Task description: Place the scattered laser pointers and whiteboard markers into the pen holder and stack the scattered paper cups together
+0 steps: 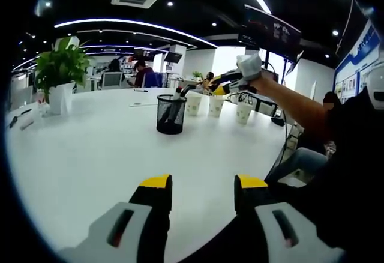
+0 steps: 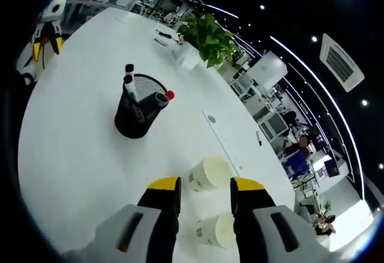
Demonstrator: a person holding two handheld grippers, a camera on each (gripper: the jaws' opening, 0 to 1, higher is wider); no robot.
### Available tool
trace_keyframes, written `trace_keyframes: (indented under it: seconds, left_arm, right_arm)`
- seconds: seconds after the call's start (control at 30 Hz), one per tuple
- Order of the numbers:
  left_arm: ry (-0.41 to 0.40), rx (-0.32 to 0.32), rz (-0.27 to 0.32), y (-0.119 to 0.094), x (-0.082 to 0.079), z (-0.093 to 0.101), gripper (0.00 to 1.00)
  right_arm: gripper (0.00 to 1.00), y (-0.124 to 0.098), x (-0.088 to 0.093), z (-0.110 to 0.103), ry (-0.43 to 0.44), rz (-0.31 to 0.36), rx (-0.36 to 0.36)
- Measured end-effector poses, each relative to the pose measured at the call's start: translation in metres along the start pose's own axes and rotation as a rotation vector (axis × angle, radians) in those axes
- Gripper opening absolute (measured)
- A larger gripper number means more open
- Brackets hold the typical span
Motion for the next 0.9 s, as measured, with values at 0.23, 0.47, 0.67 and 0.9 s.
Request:
trace_keyframes:
  seconds: [0.23,0.47,0.67,0.9]
  left_arm:
    - [-0.004,-0.003,0.000,-0.001,0.001,-0.001,0.43]
    - [-0.006,-0.003,0.003,-0.002,0.001,-0.001,0.43]
    - [-0.008,-0.005,0.003,-0.003,0.002,-0.002,0.43]
    - [-0.008,-0.006,0.003,-0.004,0.002,-0.002,0.43]
  right_arm:
    - [0.35,0.005,0.000,0.001,-0.025,-0.014,-0.009]
    - [0.35,0.010,-0.002,0.001,-0.047,-0.024,-0.019]
    - [0.35,0.014,-0.003,0.000,-0.066,-0.030,-0.031]
    - [0.31,0.019,-0.001,0.001,-0.093,-0.048,-0.041]
Point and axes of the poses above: the point that each gripper's makers call its tool centre point, and the gripper's own axes: y roughly forward along the fingers, z roughly to its right, x roughly out of its underside, the point moved 2 cm from there along -y, roughly backward along the fingers, and after that the axes turned 2 degrees about -x, right-handed, at the moved point
